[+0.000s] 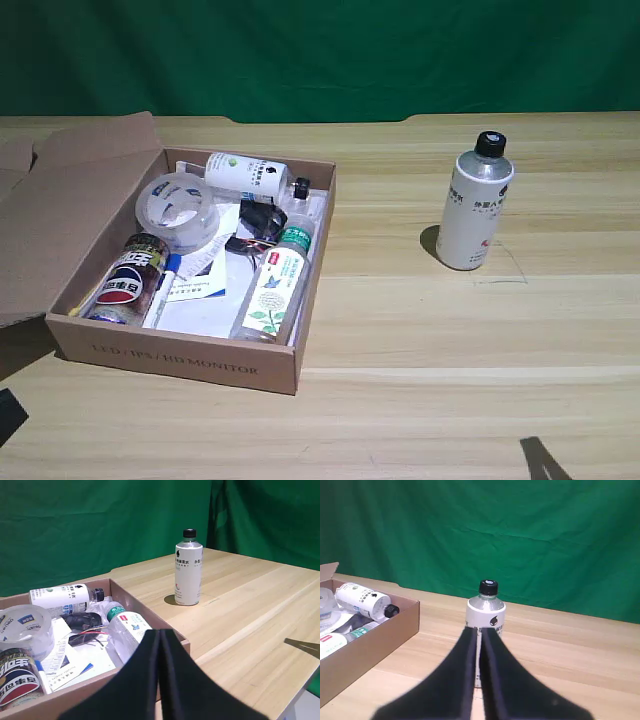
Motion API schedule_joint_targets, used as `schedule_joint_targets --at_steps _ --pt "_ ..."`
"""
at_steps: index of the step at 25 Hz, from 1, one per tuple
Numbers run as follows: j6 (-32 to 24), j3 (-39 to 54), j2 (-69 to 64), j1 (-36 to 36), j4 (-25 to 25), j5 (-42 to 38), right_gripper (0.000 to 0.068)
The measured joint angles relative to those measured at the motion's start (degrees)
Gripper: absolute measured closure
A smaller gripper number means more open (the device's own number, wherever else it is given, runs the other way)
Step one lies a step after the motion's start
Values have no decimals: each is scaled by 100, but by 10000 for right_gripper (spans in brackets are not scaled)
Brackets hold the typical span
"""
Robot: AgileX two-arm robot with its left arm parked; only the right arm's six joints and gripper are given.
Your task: Place the white bottle into the box.
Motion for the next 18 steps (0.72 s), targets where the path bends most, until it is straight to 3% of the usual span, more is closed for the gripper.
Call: schedule_joint_targets --at_steps 18 --pt "82 0 33 0 0 74 679"
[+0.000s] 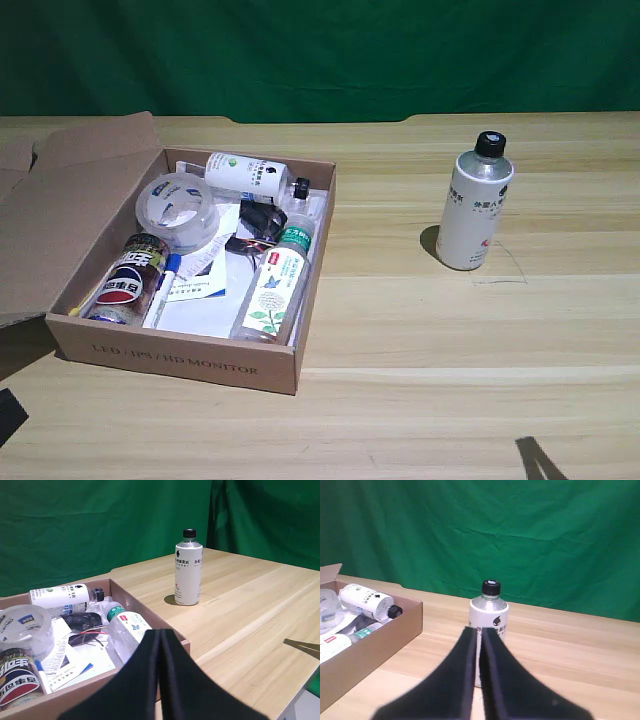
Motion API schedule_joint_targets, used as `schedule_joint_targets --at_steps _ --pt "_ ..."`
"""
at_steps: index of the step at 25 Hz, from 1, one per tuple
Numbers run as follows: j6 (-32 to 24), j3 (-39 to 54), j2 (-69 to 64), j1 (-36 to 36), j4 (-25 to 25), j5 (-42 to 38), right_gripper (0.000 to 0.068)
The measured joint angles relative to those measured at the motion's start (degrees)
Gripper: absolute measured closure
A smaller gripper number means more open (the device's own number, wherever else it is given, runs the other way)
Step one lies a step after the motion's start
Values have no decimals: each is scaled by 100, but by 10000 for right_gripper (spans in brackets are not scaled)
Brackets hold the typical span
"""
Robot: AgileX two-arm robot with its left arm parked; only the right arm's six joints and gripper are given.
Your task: Place the white bottle into the box.
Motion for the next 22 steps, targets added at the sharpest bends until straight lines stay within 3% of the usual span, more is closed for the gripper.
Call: schedule_joint_targets --at_steps 2,5,11,13,16,22 --pt "131 -21 199 0 0 164 666" --pt "482 -155 848 0 -331 514 563" --pt "1738 -769 2224 0 -1942 1075 140" --pt "1896 -1040 2483 0 -2208 1126 57" --pt "1961 -1506 2764 0 -2307 1241 29" --pt "2217 -2007 3192 0 -2340 1452 57"
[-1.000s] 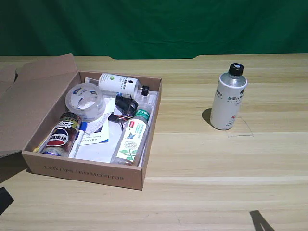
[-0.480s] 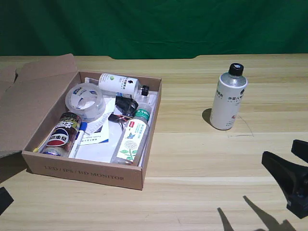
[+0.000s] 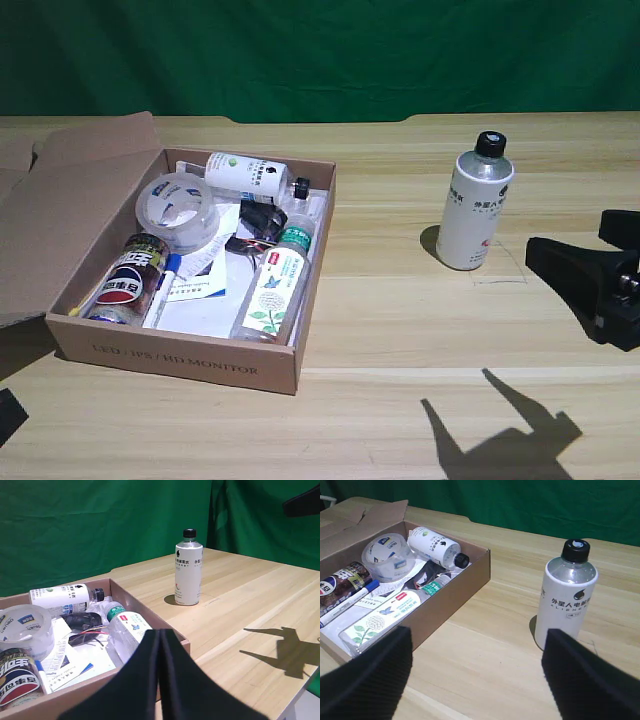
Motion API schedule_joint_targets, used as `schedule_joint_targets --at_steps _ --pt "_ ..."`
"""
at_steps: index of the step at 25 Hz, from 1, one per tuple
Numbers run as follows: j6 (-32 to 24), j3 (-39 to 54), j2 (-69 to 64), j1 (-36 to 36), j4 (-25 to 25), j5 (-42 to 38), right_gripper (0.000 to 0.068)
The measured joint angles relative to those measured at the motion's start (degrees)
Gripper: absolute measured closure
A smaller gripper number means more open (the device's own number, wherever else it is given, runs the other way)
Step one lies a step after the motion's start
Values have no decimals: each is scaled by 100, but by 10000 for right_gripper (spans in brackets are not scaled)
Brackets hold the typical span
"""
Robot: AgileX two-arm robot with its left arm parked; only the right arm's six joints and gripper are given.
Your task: Place the white bottle into the box.
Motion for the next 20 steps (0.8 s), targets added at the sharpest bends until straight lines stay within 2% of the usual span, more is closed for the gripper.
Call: schedule_joint_targets --at_steps 5,8,10,12,16,20 --pt "28 -27 164 0 566 -159 111" --pt "70 -46 208 0 602 -381 123" --pt "379 -72 367 0 373 -478 123" --pt "936 -213 741 0 -86 -465 123" --pt "2051 -731 1792 0 -1383 -123 123" --pt "2418 -1340 2607 6 -1715 -12 123"
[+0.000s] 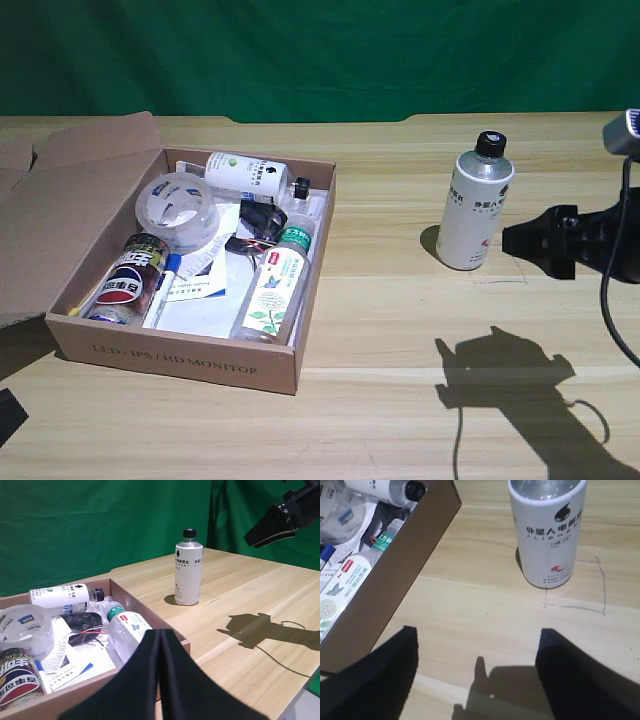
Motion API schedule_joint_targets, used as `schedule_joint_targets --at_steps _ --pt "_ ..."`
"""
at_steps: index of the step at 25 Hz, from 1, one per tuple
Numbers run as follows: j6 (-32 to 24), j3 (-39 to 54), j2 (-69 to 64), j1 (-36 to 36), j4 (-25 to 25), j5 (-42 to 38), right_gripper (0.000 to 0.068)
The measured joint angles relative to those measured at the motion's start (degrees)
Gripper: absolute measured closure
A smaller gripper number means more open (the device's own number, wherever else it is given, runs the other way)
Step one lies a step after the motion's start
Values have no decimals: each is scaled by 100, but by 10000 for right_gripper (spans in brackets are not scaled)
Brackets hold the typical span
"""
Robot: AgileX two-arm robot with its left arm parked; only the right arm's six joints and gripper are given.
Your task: Place the white bottle into the box.
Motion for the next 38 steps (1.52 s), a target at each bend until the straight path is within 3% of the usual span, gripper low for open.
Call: schedule_joint_targets --at_steps 5,10,16,38 --pt "43 -563 654 295 32 -463 123" --pt "54 -864 1297 886 113 -1404 123" --pt "54 -1038 1920 1089 525 -2118 123" --pt "-73 -1848 2890 1089 807 -2458 113"
